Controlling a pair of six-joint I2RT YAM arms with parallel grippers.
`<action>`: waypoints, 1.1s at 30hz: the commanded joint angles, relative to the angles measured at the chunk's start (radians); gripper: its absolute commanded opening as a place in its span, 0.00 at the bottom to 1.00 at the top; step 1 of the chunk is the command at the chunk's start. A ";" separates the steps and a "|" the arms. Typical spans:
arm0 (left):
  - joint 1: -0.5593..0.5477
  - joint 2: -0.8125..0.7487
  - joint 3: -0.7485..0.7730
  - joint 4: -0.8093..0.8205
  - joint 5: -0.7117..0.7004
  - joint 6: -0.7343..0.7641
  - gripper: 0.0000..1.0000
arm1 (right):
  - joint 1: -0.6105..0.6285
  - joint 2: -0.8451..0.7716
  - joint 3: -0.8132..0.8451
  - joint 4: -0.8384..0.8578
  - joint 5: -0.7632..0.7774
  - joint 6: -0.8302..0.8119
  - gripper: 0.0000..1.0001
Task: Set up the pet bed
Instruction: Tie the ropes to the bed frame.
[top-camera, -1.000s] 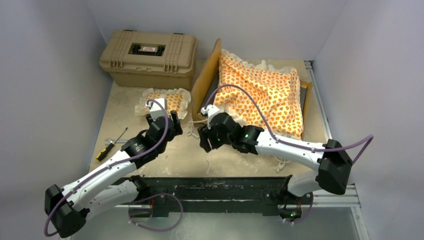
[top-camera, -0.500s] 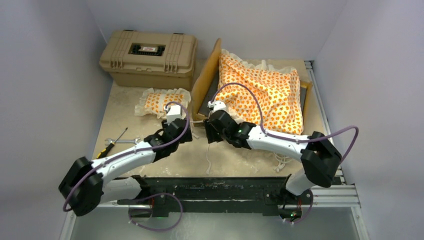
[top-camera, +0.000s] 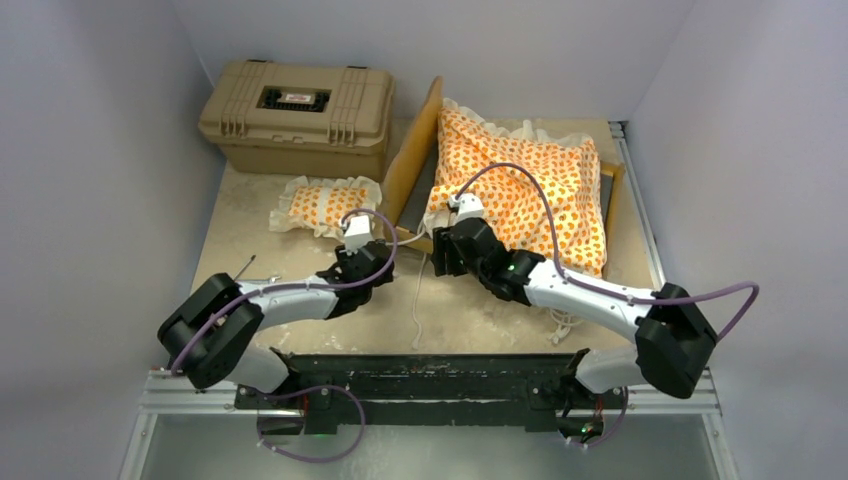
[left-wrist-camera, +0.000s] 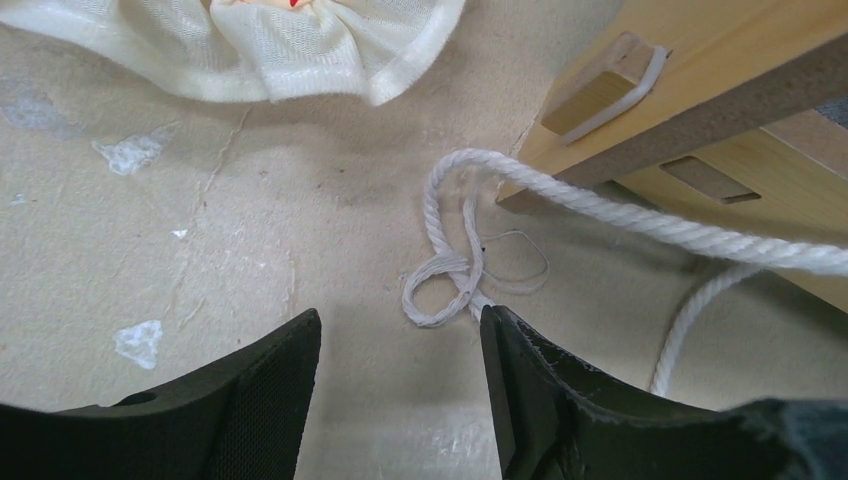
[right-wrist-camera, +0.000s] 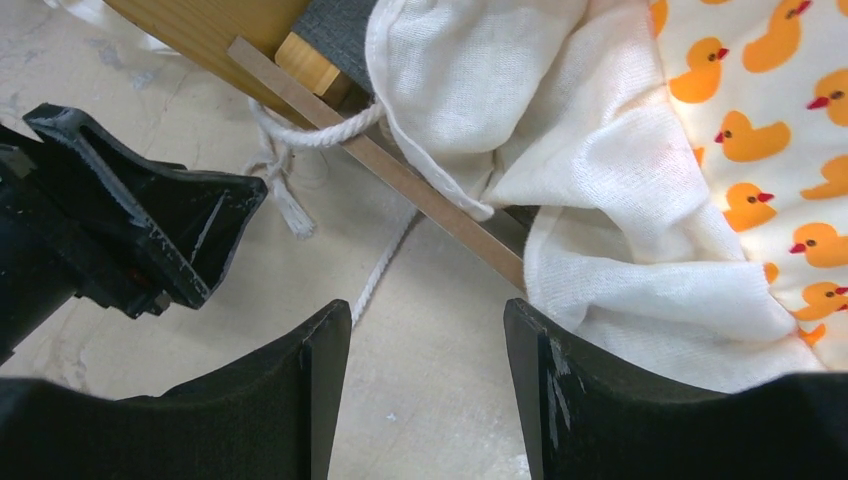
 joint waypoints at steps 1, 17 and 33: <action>-0.001 0.044 -0.012 0.145 -0.055 -0.032 0.59 | -0.011 -0.064 -0.040 0.050 0.018 -0.013 0.62; -0.014 0.172 0.051 0.002 -0.023 -0.053 0.00 | -0.018 -0.097 -0.051 0.073 -0.007 -0.014 0.62; -0.038 -0.206 0.097 -0.497 0.378 0.090 0.00 | -0.018 -0.101 -0.059 0.114 -0.068 -0.051 0.62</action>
